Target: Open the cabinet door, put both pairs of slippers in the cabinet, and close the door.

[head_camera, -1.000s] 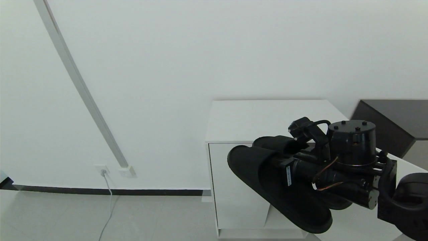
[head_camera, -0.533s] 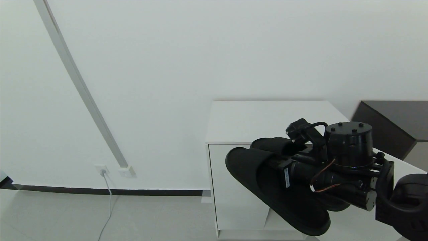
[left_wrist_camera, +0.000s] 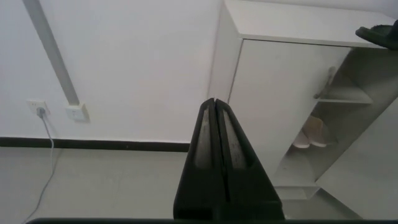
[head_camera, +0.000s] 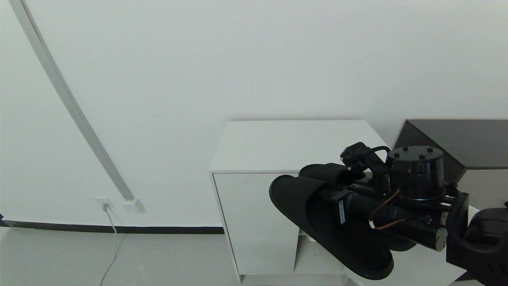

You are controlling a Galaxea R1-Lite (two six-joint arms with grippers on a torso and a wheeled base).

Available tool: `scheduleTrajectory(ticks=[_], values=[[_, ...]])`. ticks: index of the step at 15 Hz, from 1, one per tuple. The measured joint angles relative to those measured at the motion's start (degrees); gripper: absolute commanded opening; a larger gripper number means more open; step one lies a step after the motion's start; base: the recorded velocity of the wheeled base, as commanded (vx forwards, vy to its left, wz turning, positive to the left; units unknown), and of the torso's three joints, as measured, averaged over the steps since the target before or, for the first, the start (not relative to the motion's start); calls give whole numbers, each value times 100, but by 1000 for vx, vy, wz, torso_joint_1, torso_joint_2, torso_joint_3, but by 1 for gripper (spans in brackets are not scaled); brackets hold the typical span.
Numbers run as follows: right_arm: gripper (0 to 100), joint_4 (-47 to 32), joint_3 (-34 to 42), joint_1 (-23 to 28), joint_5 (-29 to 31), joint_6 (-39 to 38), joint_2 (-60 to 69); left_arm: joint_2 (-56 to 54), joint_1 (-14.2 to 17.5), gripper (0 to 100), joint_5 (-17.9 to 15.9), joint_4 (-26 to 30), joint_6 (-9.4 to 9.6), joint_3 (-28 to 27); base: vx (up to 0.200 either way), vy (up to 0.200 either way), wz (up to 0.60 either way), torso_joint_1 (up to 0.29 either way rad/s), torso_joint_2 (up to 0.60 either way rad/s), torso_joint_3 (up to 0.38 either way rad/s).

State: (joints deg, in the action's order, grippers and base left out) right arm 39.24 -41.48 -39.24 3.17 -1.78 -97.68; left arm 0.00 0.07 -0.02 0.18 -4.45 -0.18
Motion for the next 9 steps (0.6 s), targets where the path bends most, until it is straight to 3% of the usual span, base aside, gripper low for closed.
scheduleTrajectory(ticks=[8,9], values=[[0,180,85,-2,0,28,2,0,0,0,2,0,-11,2,0,-200,0,4,1,2],[0,191,94,-2,2,30,2,0,0,0,2,-5,-15,2,0,0,0,0,0,0]])
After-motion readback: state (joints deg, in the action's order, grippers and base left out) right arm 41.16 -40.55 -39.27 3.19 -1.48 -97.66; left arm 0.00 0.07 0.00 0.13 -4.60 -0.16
